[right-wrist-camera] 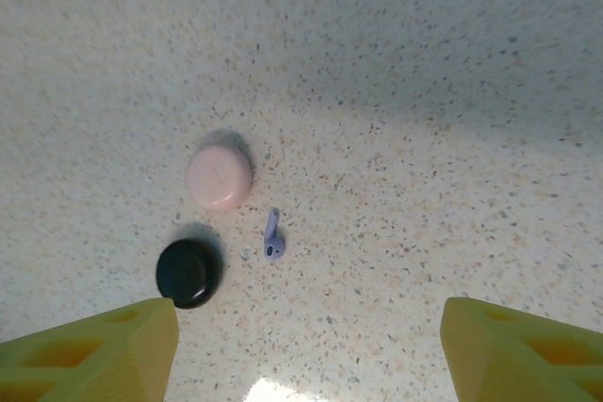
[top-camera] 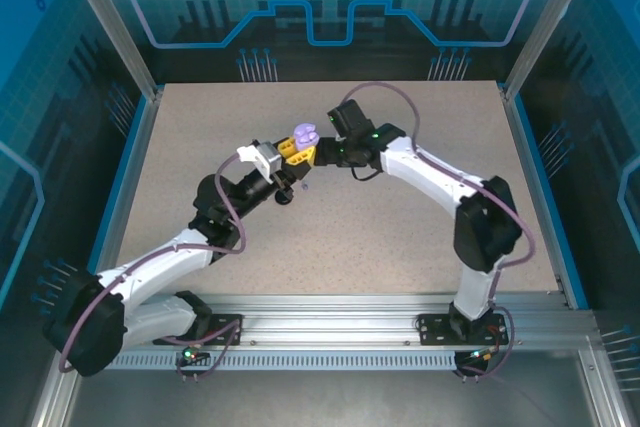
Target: Insert wireless bluetooth earbuds into charging case
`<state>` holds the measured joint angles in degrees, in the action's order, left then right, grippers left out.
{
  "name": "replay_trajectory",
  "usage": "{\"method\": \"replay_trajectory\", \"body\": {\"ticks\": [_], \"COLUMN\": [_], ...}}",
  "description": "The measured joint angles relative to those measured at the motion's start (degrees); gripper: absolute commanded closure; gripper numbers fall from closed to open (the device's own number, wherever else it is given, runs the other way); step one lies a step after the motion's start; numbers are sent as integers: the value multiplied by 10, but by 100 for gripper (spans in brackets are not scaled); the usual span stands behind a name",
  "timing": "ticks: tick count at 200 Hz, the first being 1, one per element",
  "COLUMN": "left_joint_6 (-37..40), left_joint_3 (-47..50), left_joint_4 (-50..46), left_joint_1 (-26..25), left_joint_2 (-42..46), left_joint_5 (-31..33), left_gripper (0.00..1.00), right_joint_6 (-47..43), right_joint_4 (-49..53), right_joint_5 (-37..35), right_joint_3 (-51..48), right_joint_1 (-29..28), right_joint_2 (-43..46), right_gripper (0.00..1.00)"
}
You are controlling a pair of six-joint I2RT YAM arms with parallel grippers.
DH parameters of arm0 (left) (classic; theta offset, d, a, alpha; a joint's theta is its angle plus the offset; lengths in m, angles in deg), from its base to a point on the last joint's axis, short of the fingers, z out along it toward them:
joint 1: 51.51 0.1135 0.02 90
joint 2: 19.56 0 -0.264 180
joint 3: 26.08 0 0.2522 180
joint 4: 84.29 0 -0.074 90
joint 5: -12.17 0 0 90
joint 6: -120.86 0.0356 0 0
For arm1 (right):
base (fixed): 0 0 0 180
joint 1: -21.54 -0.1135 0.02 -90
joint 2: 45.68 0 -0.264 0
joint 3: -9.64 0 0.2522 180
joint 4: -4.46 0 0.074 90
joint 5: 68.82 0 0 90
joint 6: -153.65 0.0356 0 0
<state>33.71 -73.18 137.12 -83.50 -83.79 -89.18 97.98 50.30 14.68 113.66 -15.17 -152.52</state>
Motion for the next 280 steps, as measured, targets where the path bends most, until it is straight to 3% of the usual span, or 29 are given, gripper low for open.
{"method": "replay_trajectory", "body": {"ticks": [86, 280], "left_joint_6": [-29, -30], "left_joint_3": [10, 20], "left_joint_4": [-29, -40], "left_joint_1": [29, 34], "left_joint_2": [31, 35], "left_joint_5": [26, 26], "left_gripper": [100, 100], "right_joint_6": [-85, -85], "right_joint_4": [86, 138], "right_joint_5": [-10, -47], "right_joint_3": [170, 265], "right_joint_1": [-74, -74], "right_joint_2": [-207, -308], "right_gripper": [47, 57]}}
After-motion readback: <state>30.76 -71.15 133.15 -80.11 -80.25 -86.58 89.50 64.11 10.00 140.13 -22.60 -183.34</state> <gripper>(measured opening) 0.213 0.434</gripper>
